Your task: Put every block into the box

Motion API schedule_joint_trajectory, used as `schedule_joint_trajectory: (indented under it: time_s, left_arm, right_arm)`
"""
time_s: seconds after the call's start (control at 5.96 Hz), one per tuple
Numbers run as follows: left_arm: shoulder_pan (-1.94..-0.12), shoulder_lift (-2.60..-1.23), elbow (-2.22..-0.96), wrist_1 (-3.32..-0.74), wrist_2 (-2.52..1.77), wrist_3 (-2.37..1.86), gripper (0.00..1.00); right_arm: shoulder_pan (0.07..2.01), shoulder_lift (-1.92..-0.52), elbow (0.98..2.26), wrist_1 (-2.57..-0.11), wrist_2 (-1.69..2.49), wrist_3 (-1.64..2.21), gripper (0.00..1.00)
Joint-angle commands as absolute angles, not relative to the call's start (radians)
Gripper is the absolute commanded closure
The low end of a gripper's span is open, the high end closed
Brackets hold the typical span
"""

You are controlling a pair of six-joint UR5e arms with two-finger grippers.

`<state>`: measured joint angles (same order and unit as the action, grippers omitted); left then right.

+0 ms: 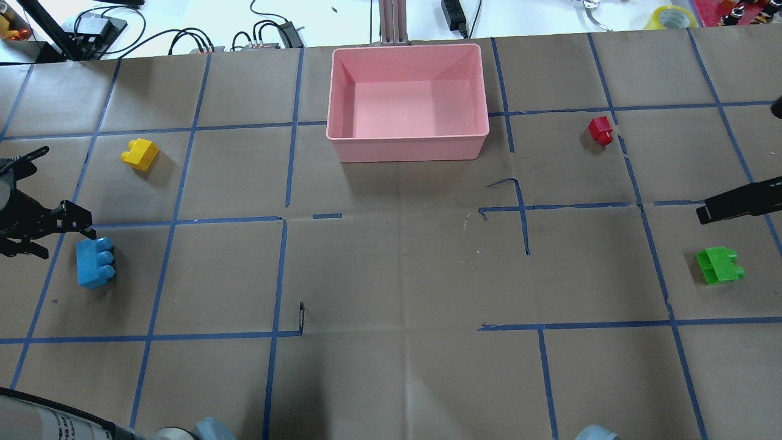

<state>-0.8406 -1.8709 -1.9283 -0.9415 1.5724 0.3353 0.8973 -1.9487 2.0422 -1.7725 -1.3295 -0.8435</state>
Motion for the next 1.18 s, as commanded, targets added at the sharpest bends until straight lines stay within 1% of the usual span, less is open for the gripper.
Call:
schedule_joint_trajectory:
  time_s: [0.0,0.17,0.34,0.5,0.67,1.01]
  left_arm:
    - [-0.844,-1.932,-1.928,-0.869,1.569,0.334,0.01]
    - [-0.854,-1.956,-1.930,-0.862,1.568,0.330,0.01]
    - [-0.857,-1.960,-1.930,-0.859,1.554,0.330,0.01]
    - [-0.857,-1.963,-1.931,-0.859,1.552,0.333,0.01]
    - [-0.856,-1.977,-1.930,-0.859,1.554,0.334,0.01]
    - [-0.854,-1.987,-1.931,-0.850,1.559,0.341,0.01]
  right_arm:
    - [0.805,-1.852,2.103,-1.950,-1.291,-1.003,0.01]
    - [0.767,-1.760,2.106,-2.085,-1.317,-1.003,0.01]
    - [0.752,-1.687,2.118,-2.158,-1.321,-0.979,0.01]
    - [0.752,-1.630,2.132,-2.186,-1.436,-0.880,0.01]
    - [0.752,-1.611,2.140,-2.192,-1.494,-0.809,0.01]
    - [0.752,-1.553,2.213,-2.370,-1.548,-0.776,0.01]
